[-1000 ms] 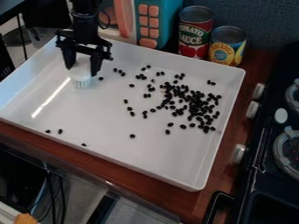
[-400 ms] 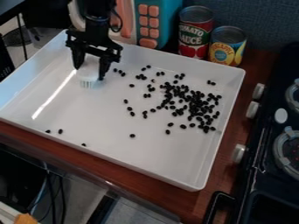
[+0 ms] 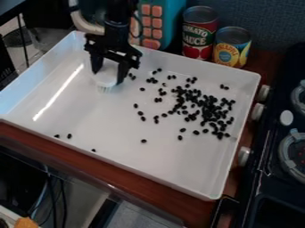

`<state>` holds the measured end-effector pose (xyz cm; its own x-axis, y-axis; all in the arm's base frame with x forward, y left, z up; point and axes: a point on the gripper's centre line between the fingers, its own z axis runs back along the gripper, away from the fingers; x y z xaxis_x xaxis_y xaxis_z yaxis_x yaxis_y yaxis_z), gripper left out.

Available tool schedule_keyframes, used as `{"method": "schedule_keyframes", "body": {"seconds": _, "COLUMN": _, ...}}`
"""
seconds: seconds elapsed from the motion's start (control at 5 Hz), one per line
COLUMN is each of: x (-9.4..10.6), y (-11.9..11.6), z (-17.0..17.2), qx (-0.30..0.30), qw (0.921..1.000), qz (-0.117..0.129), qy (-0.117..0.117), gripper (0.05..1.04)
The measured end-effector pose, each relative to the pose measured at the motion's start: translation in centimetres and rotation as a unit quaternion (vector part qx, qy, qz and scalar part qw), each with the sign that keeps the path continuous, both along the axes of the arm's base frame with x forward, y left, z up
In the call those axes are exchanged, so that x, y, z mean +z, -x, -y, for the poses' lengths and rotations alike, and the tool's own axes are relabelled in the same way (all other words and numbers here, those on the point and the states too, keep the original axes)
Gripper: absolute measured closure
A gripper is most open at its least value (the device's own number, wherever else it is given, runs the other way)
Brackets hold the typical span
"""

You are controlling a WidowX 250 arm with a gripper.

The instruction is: Sweep into pile

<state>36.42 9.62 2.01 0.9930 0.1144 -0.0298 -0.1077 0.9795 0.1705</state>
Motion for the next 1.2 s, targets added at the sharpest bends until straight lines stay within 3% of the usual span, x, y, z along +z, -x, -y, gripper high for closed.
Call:
{"method": "schedule_keyframes", "body": {"seconds": 1.0, "x": 0.1, "y": 0.3, "z": 7.4, "qx": -0.050, "qw": 0.9977, "qz": 0.000, "qy": 0.046, "gripper": 0.347}}
{"method": "schedule_keyframes", "body": {"seconds": 1.2, "x": 0.1, "y": 0.2, "z": 9.1, "qx": -0.062, "qw": 0.9970, "qz": -0.001, "qy": 0.046, "gripper": 0.347}}
